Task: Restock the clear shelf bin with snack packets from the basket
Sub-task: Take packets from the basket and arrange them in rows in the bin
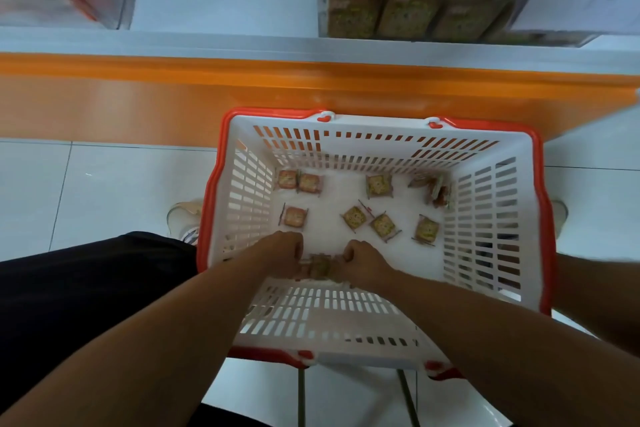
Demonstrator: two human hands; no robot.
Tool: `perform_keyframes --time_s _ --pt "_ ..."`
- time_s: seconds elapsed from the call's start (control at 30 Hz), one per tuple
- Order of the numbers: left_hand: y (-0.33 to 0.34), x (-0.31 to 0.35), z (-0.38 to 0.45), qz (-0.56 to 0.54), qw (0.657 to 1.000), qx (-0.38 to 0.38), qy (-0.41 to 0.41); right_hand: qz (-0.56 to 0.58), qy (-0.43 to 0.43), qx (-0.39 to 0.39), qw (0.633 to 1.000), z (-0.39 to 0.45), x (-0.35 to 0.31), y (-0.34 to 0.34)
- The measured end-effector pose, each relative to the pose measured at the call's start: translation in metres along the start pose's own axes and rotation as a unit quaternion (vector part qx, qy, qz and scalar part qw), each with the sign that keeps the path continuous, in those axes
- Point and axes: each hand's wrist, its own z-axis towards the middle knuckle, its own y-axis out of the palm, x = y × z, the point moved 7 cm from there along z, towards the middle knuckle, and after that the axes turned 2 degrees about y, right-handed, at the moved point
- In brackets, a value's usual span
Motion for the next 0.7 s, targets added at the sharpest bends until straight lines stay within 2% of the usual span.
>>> perform_keyframes --time_s 0.07,0.13,0.23,0.3,0.4,0.6,0.67,0.7 --pt "-0.001 -0.003 0.002 -0.048 0.999 -0.003 -0.013 0.017 0.020 -0.019 0.999 0.002 0.002 0.014" --pt "0.002 -0.004 0.003 -0.060 0.998 -0.014 -0.016 0.003 0.004 -0.023 1.000 0.002 0.002 0.022" --pt "0.003 -0.003 0.008 -0.073 0.997 -0.029 -0.008 -0.038 -0.002 0.011 0.999 0.004 0.004 0.019" --pt "0.003 0.003 0.013 -0.114 0.993 -0.037 0.003 -0.093 -0.005 0.027 0.995 0.005 0.011 0.017" --pt "0.008 0.013 0.016 -0.167 0.984 -0.056 0.002 -0.207 -0.031 0.002 0.978 0.002 0.020 0.021" --pt "0.020 0.020 0.012 0.022 0.999 -0.032 -0.027 -0.291 -0.044 -0.055 0.954 0.008 0.016 0.024" --pt "0.018 0.023 0.011 0.034 0.999 -0.026 -0.024 -0.240 -0.046 -0.069 0.967 0.005 0.015 0.019" --pt "0.017 0.024 0.011 0.030 0.999 -0.025 -0.026 -0.179 -0.037 -0.059 0.981 0.004 0.015 0.011"
